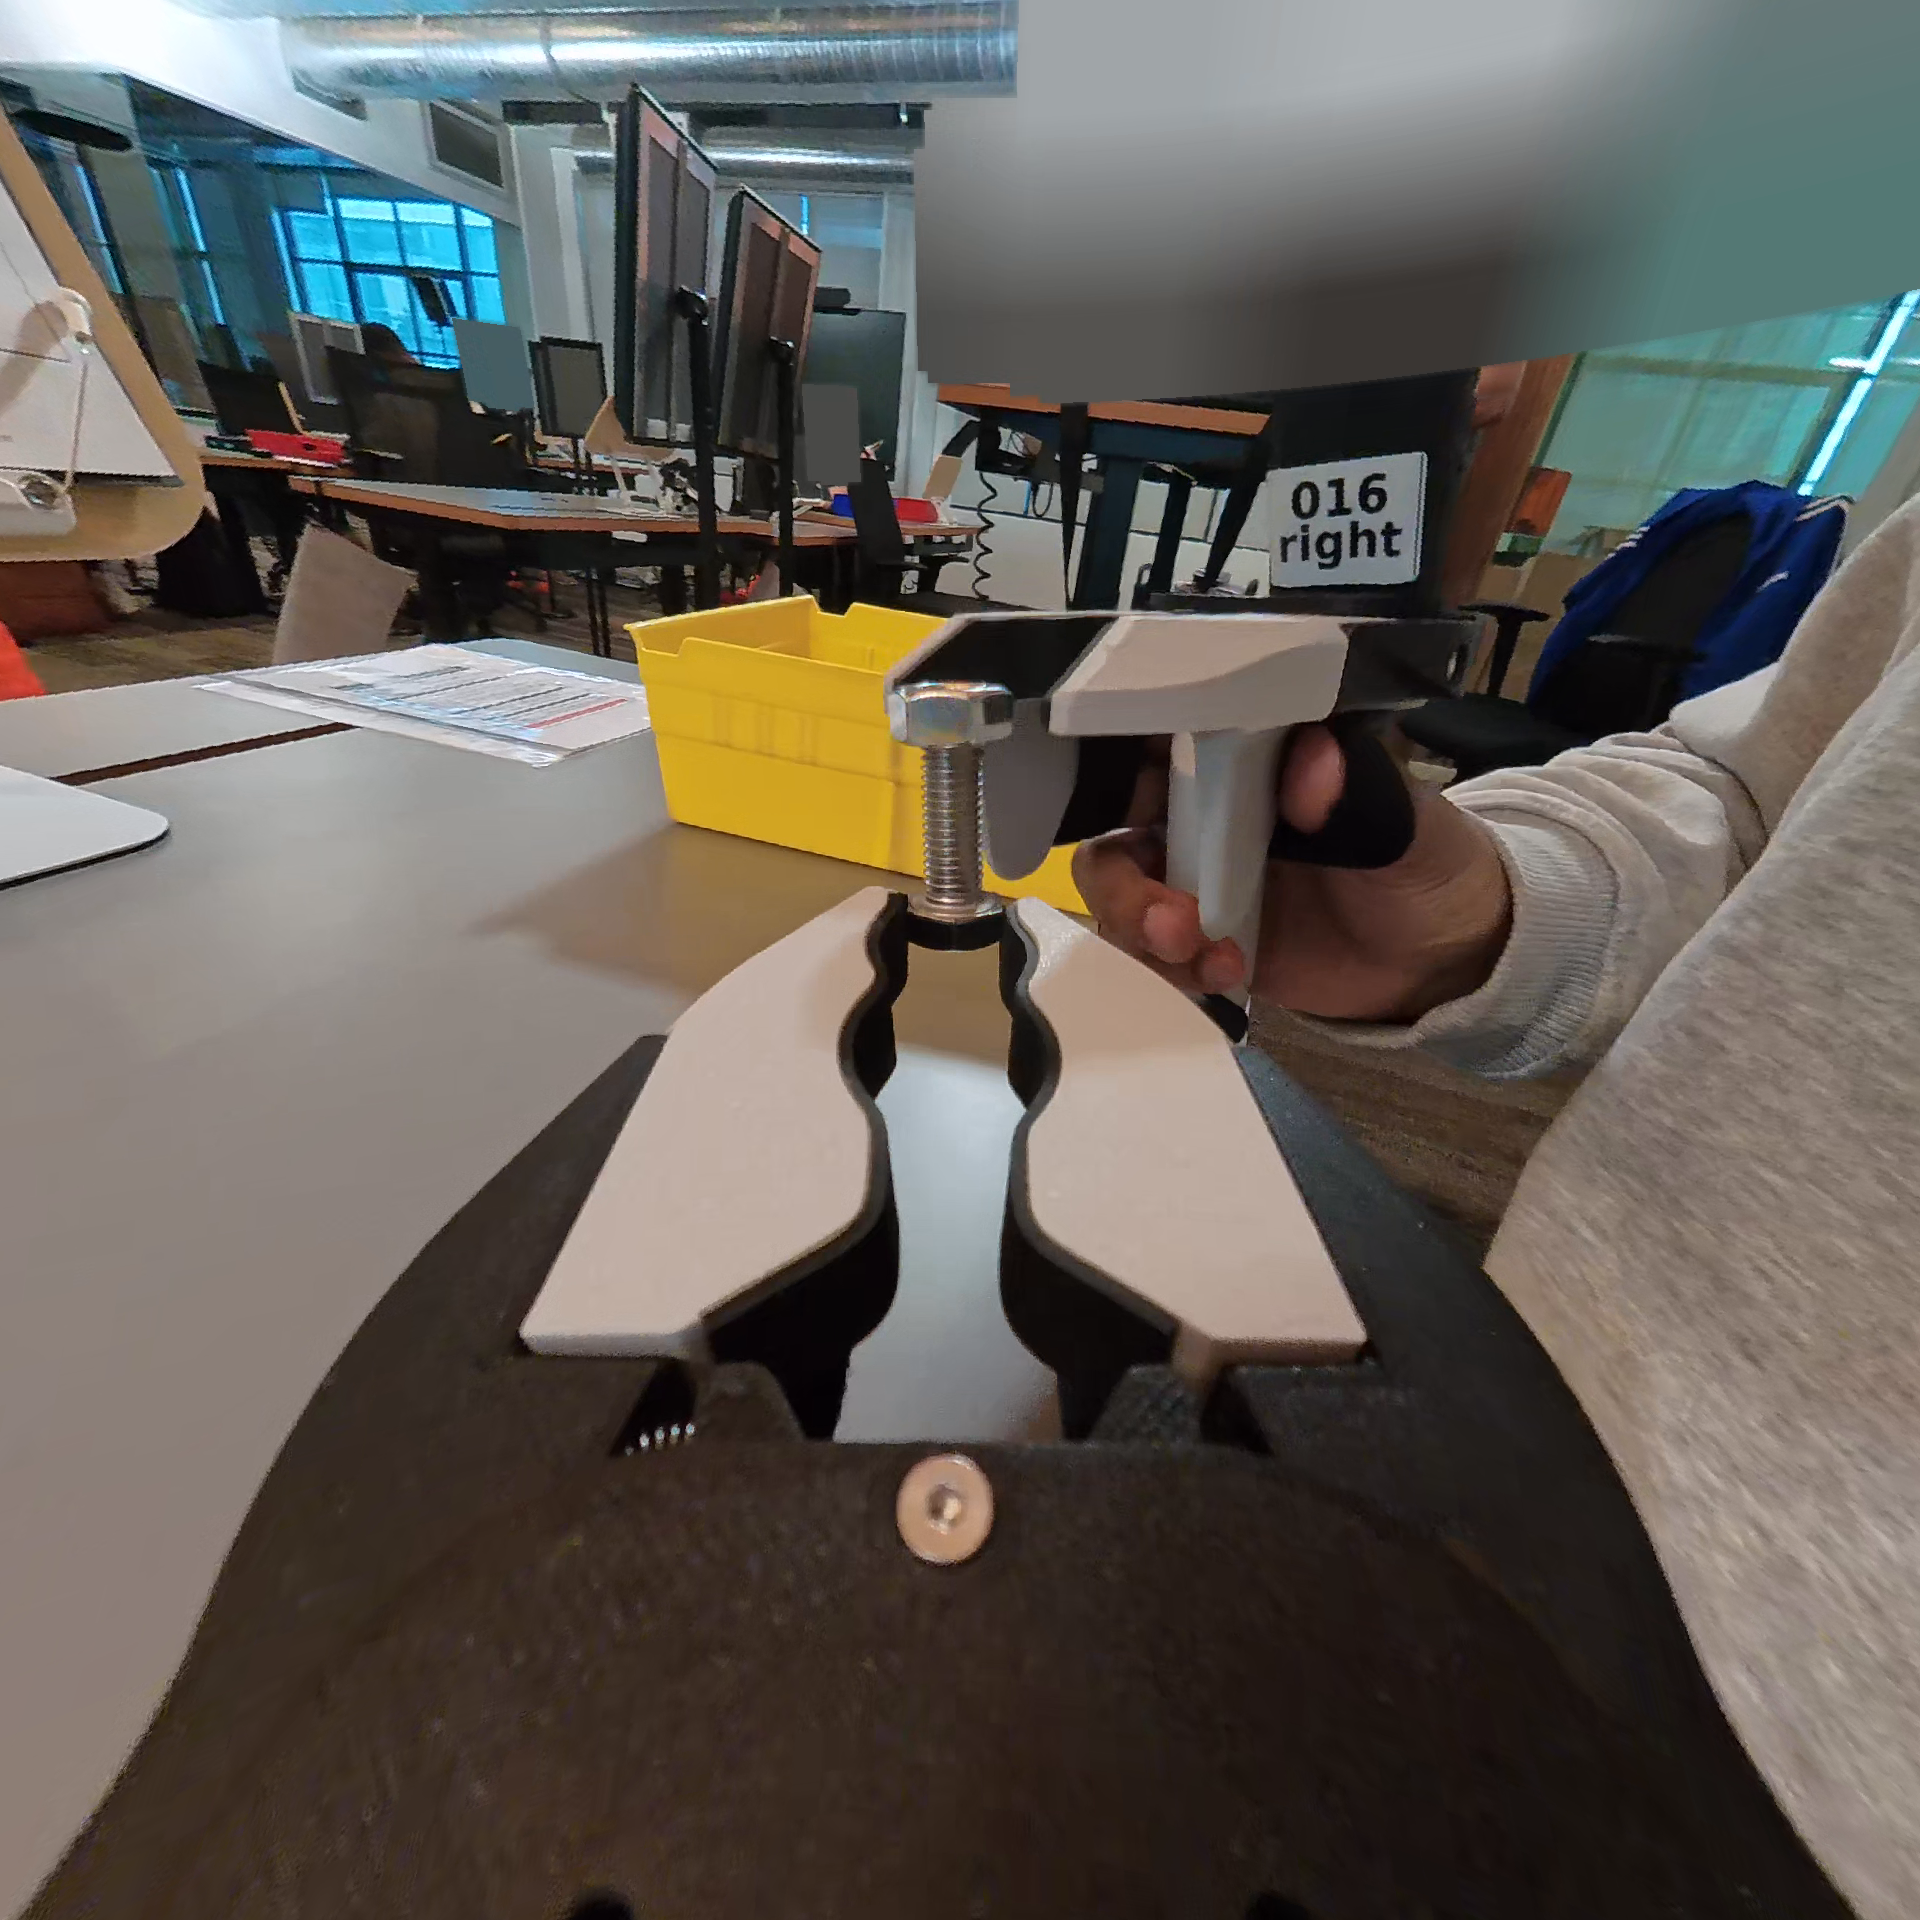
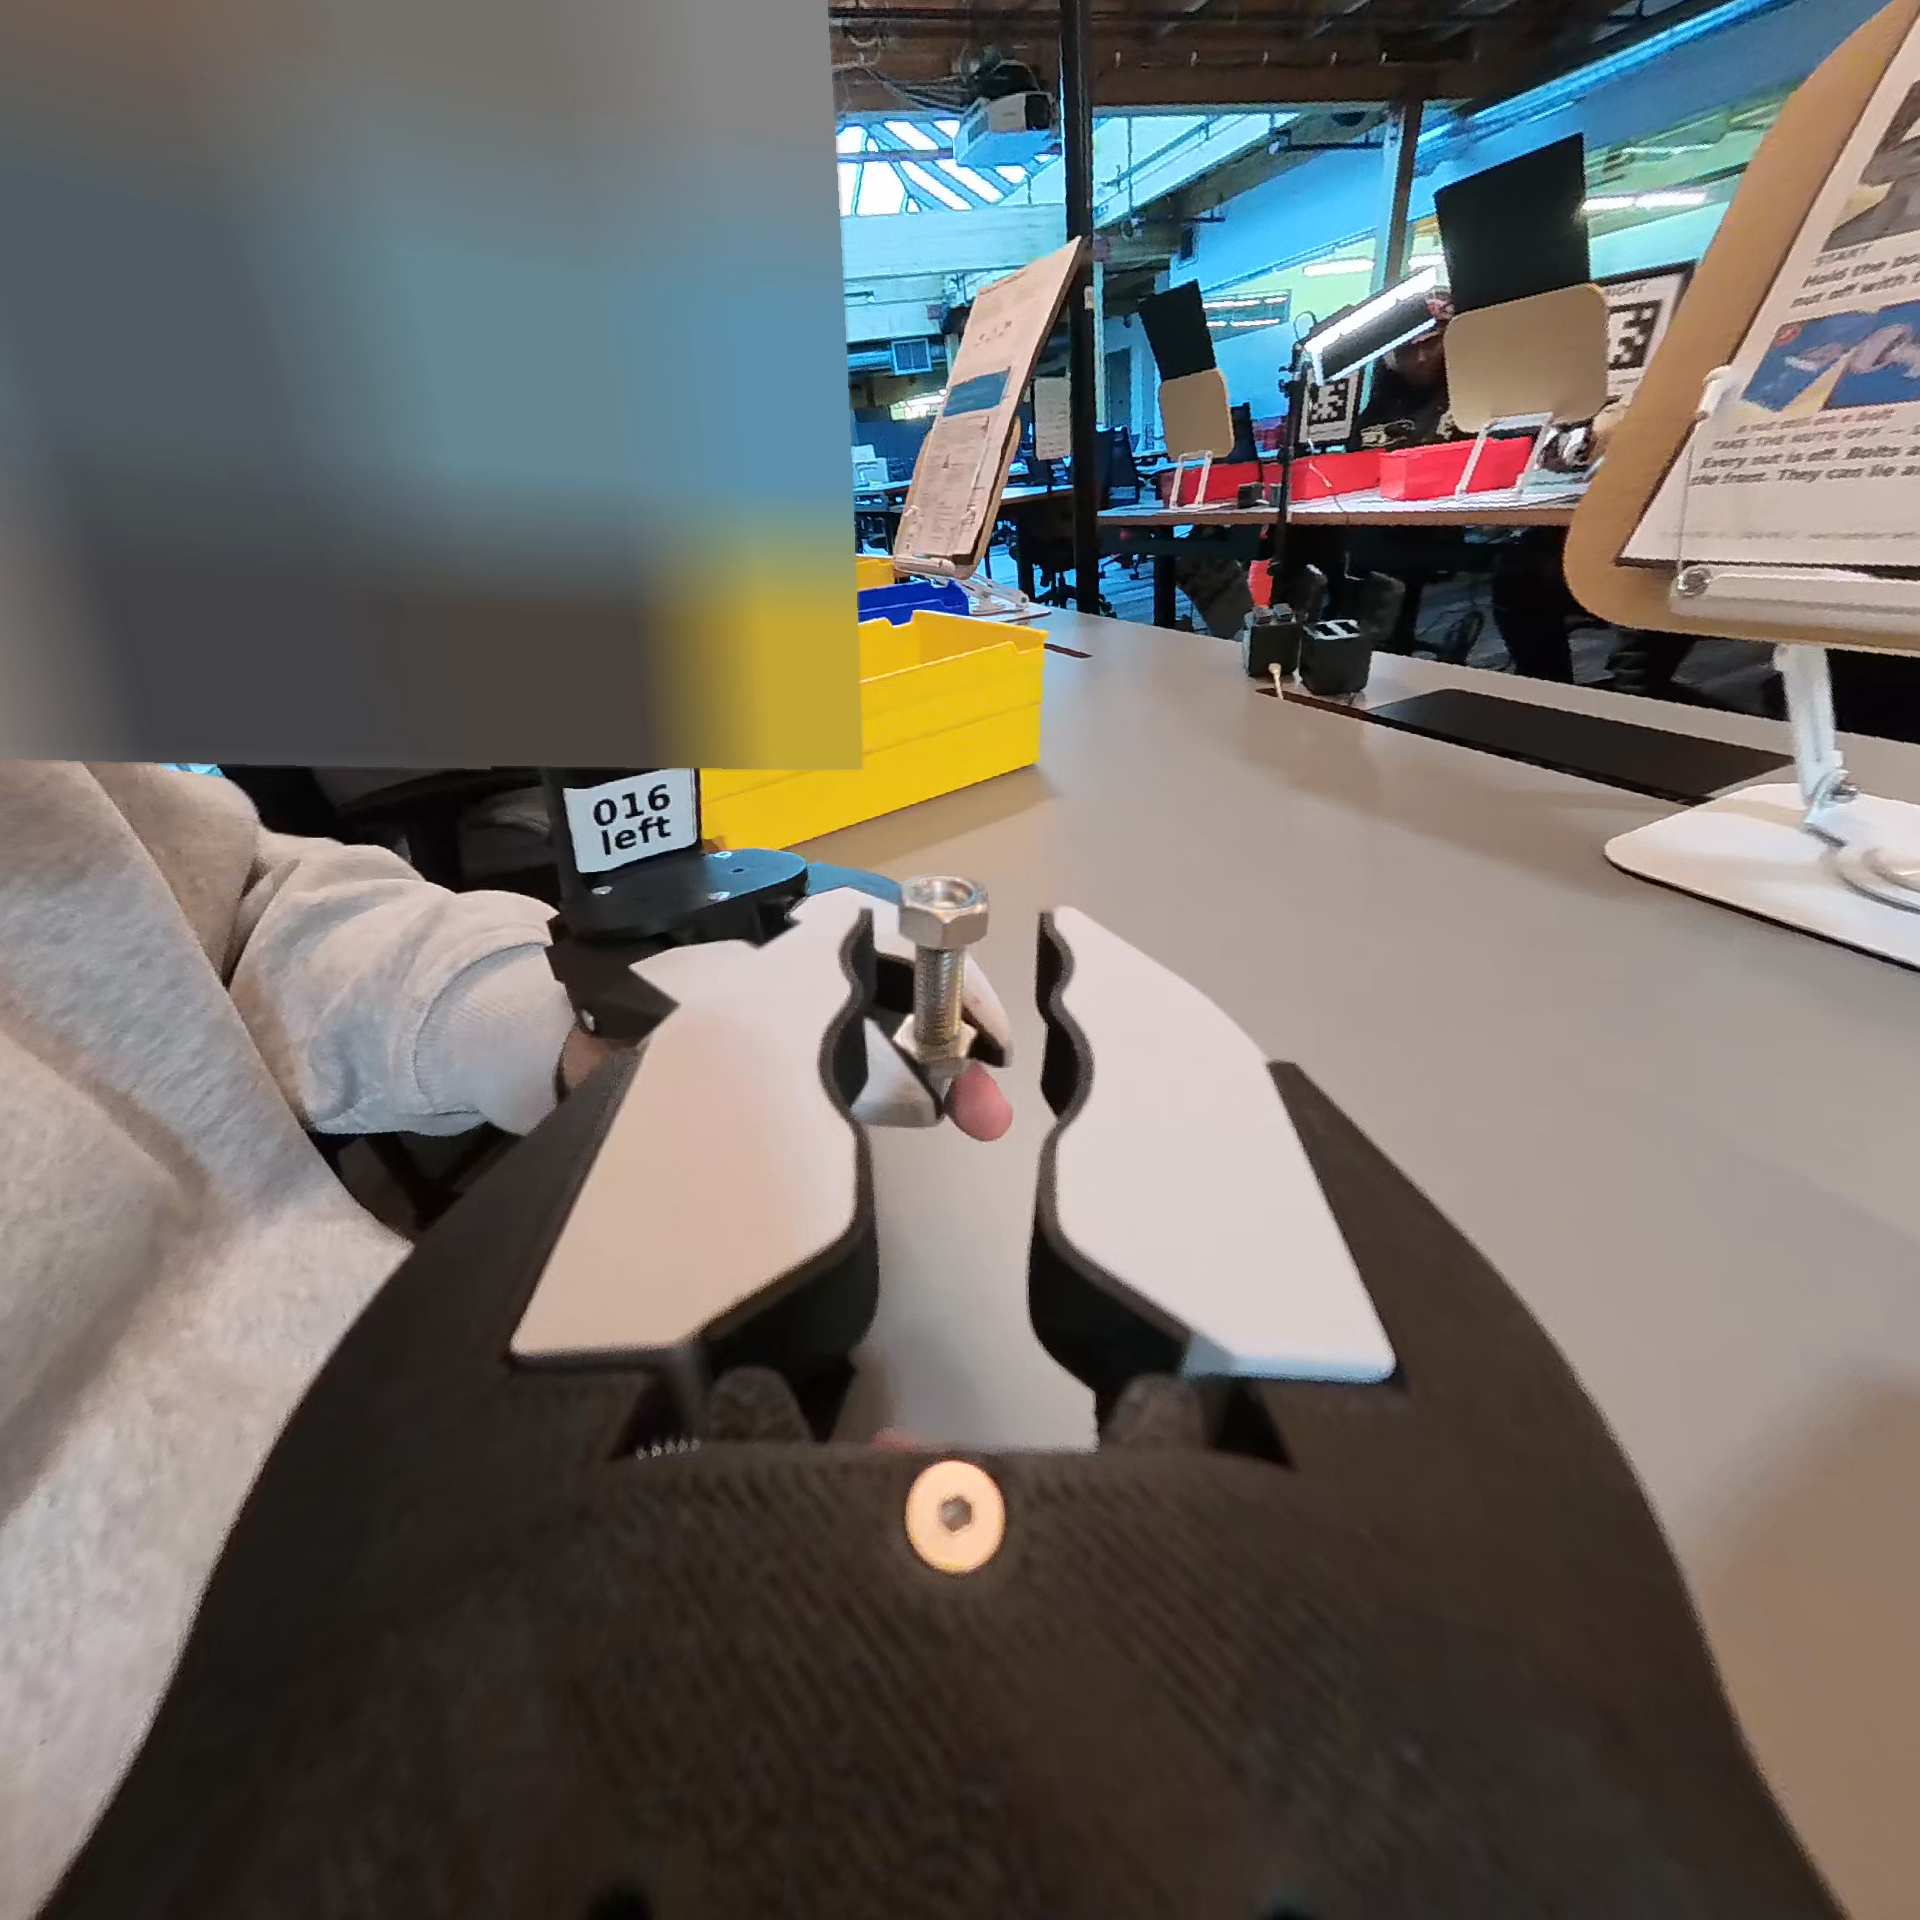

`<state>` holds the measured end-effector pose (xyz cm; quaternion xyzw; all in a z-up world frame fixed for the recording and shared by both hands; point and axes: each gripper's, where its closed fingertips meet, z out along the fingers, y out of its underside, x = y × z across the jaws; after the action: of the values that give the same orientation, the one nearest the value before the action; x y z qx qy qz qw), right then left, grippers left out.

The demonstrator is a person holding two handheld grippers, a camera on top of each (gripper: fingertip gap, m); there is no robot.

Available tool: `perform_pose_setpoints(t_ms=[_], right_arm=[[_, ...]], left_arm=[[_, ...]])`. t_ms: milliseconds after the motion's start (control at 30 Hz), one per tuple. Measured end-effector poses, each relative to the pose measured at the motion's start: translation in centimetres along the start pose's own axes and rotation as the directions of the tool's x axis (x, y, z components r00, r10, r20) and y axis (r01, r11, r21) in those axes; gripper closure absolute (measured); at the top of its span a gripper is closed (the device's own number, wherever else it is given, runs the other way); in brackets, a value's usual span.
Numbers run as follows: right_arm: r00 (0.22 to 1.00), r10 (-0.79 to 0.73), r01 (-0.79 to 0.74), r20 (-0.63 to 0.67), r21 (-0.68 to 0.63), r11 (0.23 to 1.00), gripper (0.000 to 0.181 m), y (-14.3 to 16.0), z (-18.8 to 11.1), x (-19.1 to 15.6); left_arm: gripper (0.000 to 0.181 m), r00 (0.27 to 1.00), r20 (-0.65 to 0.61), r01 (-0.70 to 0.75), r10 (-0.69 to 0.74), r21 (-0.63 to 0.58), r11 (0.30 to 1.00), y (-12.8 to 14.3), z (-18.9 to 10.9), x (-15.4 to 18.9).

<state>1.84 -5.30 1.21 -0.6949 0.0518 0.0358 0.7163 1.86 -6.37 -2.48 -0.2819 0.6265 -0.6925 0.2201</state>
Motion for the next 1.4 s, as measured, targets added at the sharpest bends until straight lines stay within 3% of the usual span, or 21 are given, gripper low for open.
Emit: perform_pose_setpoints(t_ms=[300,500,600,733,867,1000,1100,1200,1400], right_arm=[[1.0,0.007,-0.007,0.014,-0.02,1.0,0.164,0.5,0.3,-0.4],[0.978,0.006,-0.003,0.21,-0.016,1.0,0.164,0.4,-0.1,-1.7],[0.935,0.069,-0.071,0.349,-0.005,0.997,0.164,0.2,-0.6,-2.7],[0.844,0.139,-0.151,0.518,-0.019,0.988,0.164,0.0,-1.4,-4.4],[0.793,0.165,-0.18,0.586,-0.034,0.983,0.164,-0.1,-1.7,-5.5],[0.836,0.137,-0.147,0.531,-0.023,0.989,0.164,0.0,-1.3,-4.9],[0.88,0.106,-0.113,0.462,-0.012,0.994,0.164,0.2,-1.0,-4.0],[0.914,0.079,-0.083,0.399,-0.008,0.996,0.164,0.3,-0.7,-3.3],[0.967,0.057,-0.06,0.25,0.003,0.998,0.164,0.3,-0.3,-1.7]], left_arm=[[0.163,1.0,-0.015,-0.002,0.002,-0.008,1.0,0.2,0.2,0.5],[0.164,0.985,-0.163,0.054,-0.055,-0.015,0.998,0.1,-0.1,2.0],[0.164,0.951,-0.28,0.13,-0.133,-0.028,0.991,-0.1,-0.4,3.4],[0.164,0.838,-0.472,0.264,-0.273,-0.087,0.961,-0.5,-1.2,5.9],[0.164,0.744,-0.566,0.331,-0.355,-0.15,0.932,-0.7,-1.9,7.2],[0.163,0.807,-0.496,0.309,-0.321,-0.108,0.945,-0.6,-1.5,6.1],[0.144,0.885,-0.379,0.256,-0.269,-0.085,0.963,0.0,-0.8,4.5],[0.141,0.942,-0.274,0.184,-0.196,-0.069,0.981,0.3,-0.4,3.1],[0.15,0.989,-0.133,0.059,-0.068,-0.071,0.996,0.8,-0.1,1.6]])
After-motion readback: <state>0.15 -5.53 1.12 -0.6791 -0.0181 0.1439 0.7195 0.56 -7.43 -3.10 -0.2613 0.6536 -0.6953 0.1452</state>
